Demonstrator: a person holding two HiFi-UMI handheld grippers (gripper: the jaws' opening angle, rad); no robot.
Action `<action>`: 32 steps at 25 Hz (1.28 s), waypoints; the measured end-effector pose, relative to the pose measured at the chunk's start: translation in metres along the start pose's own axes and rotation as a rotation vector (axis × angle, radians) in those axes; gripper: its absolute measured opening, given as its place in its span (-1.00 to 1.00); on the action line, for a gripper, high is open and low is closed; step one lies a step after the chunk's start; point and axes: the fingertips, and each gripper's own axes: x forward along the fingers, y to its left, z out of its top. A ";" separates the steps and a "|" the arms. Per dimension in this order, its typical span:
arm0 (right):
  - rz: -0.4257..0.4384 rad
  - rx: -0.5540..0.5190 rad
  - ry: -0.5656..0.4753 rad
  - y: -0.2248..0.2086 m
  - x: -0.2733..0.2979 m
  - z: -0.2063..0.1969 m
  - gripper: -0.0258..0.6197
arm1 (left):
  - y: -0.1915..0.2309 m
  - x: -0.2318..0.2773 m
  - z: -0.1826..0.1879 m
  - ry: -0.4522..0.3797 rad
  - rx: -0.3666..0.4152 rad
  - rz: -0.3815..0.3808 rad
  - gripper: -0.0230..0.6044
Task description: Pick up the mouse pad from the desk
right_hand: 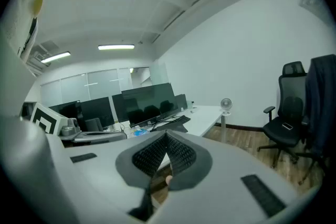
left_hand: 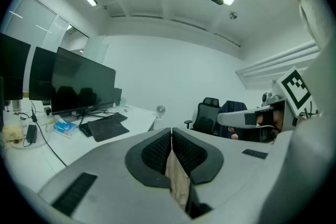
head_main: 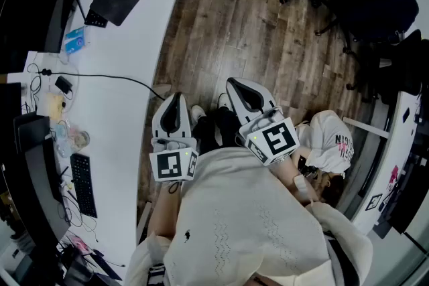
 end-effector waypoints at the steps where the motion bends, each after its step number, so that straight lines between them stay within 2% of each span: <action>1: -0.002 -0.005 -0.009 0.009 0.000 0.001 -0.92 | 0.005 -0.006 0.004 -0.015 0.007 -0.001 -0.87; 6: 0.010 -0.029 -0.031 0.050 -0.008 0.005 -0.92 | 0.019 -0.042 0.020 -0.071 0.024 0.010 -0.87; 11: 0.036 -0.059 -0.048 0.067 -0.003 0.015 -0.92 | 0.025 -0.054 0.028 -0.103 0.042 0.040 -0.87; 16: 0.037 -0.054 -0.038 0.076 0.004 0.014 -0.92 | 0.041 -0.061 0.032 -0.112 0.029 0.078 -0.87; 28: 0.047 -0.081 -0.061 0.091 0.023 0.023 -0.92 | 0.058 -0.052 0.034 -0.123 0.018 0.038 -0.87; 32: 0.033 -0.048 -0.081 0.088 0.030 0.024 -0.92 | 0.068 -0.046 0.034 -0.106 0.021 0.046 -0.87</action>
